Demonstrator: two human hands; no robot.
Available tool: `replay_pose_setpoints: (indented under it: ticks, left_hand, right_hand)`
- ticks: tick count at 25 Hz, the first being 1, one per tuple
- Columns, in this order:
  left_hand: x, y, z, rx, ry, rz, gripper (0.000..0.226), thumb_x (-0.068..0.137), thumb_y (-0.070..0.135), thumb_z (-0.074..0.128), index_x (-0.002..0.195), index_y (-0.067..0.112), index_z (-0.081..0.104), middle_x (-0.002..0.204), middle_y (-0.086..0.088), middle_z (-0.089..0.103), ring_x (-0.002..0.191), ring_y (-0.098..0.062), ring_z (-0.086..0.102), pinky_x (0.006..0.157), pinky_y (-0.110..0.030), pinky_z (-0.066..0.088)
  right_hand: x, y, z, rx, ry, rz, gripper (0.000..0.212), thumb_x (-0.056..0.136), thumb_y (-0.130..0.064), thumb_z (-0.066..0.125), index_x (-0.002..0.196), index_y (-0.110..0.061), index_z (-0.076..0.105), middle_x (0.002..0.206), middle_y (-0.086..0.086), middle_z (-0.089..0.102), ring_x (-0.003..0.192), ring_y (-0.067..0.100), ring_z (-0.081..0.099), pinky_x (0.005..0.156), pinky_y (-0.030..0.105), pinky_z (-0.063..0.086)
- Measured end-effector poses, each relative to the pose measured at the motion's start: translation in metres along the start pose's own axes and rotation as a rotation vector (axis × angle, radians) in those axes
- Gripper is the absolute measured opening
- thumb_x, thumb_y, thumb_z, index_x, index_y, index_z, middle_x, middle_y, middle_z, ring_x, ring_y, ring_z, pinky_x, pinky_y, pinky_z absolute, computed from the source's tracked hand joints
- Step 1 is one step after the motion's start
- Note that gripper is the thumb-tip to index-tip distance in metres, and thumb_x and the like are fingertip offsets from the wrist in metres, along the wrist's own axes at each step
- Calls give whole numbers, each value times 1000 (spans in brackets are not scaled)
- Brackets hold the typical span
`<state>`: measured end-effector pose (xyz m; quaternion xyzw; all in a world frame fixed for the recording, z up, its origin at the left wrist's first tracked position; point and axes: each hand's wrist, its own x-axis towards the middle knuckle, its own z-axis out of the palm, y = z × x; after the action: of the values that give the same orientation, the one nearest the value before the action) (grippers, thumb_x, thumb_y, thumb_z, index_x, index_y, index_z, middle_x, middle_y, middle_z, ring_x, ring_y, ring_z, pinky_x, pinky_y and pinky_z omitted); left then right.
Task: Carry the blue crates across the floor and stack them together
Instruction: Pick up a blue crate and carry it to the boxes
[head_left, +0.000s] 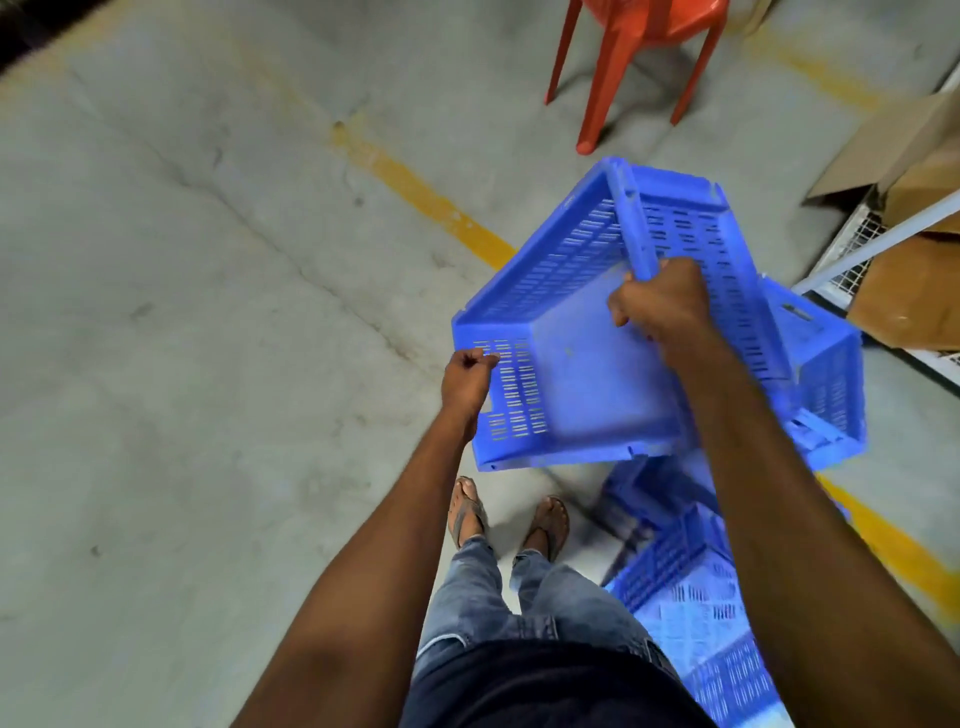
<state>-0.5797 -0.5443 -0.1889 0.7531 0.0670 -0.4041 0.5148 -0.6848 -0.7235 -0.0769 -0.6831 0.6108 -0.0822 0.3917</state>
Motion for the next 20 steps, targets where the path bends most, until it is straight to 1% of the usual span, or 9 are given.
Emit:
replay_pose_setpoints:
  ticks: [3,5,6,8,11,13,16,18,20]
  left_hand:
    - [0,-10,-11,23,29,-42,21,92,13,66,112,11,57,103,-5,62,79,-17,57,70,-28,46]
    - [1,-14,-19,-13,30,-66,30,91,6,65,119,1,55,110,-14,64,84,-22,61,75,-36,55]
    - [1,-13,-23,-32,58,-70,31,90,4,66,118,-1,53,112,-18,63,88,-23,60,77,-39,55]
    - [0,-7,-36,-73,119,-81,31,91,7,66,114,2,46,110,-17,56,91,-22,56,70,-35,48]
    - [-5,6,-56,-131,133,-155,43,95,15,64,130,-2,45,100,-10,54,79,-20,53,57,-29,38]
    - [-4,12,-69,-186,115,-159,46,96,18,63,134,-6,49,94,-8,57,71,-20,53,56,-27,43]
    - [-2,24,-85,-295,98,-116,40,98,19,61,132,-1,57,106,-12,61,69,-20,57,48,-24,51]
    - [-2,24,-98,-312,126,-130,40,98,24,62,132,4,58,109,-10,60,73,-20,57,54,-25,47]
    - [-3,22,-109,-305,124,-150,43,97,29,62,133,6,57,107,-10,58,83,-25,56,62,-25,42]
  right_hand:
    - [-22,-40,-33,39,4,-125,11,49,-13,64,58,-16,56,49,-3,49,39,16,44,43,25,35]
    - [-39,-61,-42,52,-4,-216,12,54,-12,65,59,-18,56,52,-3,51,42,16,46,46,26,37]
    - [-47,-69,-44,57,6,-255,12,57,-13,66,62,-19,56,54,-4,53,46,17,48,48,25,38]
    - [-61,-84,-48,65,37,-327,13,59,-16,65,65,-24,57,57,-8,55,48,17,51,47,21,36]
    - [-82,-106,-55,75,64,-419,15,58,-17,65,64,-27,57,58,-11,57,49,15,56,46,20,38]
    - [-96,-116,-59,87,58,-455,16,57,-17,65,64,-28,56,58,-11,57,51,16,58,49,22,40]
    - [-119,-127,-63,81,19,-513,16,60,-16,66,64,-28,55,58,-11,57,59,22,65,52,26,45]
    - [-136,-129,-65,65,-10,-566,18,63,-15,66,63,-29,54,58,-11,56,67,27,67,56,29,49]
    - [-150,-133,-66,43,-28,-613,19,65,-15,67,63,-29,53,60,-11,56,70,28,67,58,29,49]
